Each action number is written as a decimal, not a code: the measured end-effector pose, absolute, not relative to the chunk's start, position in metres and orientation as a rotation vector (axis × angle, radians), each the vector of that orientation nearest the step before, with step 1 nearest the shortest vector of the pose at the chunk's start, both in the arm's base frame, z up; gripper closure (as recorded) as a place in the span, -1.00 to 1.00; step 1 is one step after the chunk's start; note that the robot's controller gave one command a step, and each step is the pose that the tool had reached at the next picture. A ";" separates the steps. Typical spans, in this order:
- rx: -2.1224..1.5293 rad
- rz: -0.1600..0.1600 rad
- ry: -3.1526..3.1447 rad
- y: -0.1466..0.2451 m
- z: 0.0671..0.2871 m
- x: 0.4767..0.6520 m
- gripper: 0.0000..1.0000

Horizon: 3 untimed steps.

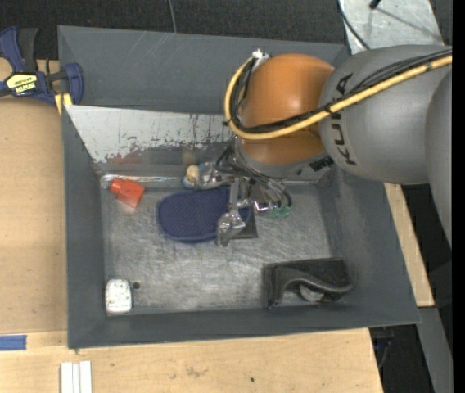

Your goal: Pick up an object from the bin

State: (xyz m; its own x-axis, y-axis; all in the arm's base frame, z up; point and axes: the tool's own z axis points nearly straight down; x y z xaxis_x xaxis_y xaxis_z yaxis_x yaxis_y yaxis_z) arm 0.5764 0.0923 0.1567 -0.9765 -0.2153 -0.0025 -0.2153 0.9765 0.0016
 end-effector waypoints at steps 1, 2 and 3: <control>-0.390 0.000 3.114 0.095 0.084 0.599 -1.00; -0.388 0.001 3.104 0.095 0.090 0.602 1.00; -0.525 -0.001 3.084 0.083 0.234 0.596 1.00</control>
Offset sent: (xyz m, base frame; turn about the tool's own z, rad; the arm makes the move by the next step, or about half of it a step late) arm 0.0213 0.0028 -0.0711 -0.0331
